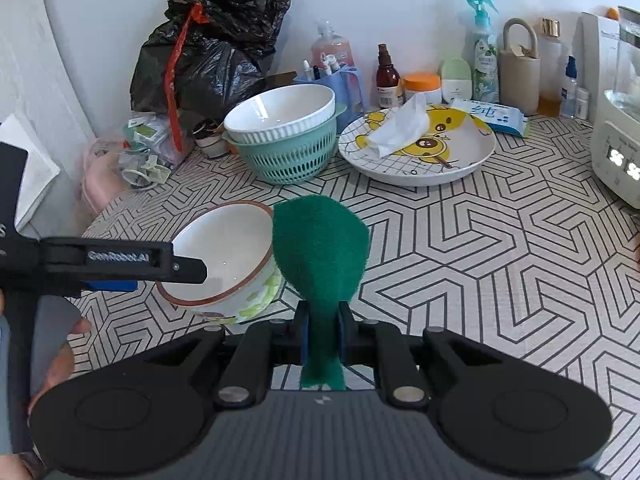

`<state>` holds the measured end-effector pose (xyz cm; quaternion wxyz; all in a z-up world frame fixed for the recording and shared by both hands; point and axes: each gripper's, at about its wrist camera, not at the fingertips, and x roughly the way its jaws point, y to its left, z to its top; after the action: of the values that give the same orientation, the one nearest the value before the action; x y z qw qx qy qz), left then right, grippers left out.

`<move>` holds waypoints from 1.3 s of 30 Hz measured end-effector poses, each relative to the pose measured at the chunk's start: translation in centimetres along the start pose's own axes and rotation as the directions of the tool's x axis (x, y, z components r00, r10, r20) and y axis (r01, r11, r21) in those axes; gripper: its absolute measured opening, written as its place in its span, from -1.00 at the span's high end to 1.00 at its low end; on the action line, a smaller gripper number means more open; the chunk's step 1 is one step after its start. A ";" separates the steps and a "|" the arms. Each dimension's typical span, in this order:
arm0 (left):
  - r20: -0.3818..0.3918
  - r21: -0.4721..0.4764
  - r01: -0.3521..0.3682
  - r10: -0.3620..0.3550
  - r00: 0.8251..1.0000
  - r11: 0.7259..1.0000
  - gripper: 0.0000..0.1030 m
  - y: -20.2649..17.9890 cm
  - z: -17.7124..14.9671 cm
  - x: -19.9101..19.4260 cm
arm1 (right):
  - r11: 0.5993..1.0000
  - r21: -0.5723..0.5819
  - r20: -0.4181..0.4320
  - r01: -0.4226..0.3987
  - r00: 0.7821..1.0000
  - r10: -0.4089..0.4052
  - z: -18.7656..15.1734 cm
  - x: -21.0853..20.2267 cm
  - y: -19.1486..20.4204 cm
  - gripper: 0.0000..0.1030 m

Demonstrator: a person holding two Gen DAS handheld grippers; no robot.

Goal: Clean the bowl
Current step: 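Grasp the white bowl's rim with the left tool while the right tool holds the pad, then lift and tilt the bowl with the left tool while the right tool brings the pad over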

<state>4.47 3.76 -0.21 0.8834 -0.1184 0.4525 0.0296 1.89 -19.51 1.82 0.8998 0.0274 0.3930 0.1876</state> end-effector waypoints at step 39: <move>0.158 0.071 0.079 -0.089 0.983 0.994 0.69 -2.2 -1.5 -2.3 | 0.994 0.093 -0.063 -0.056 0.996 0.062 -1.9 1.1 -1.9 0.69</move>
<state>2.34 1.37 1.21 0.9209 -0.1059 0.3749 -0.0131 1.80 -21.05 -0.63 0.8783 0.0741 0.4295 0.1967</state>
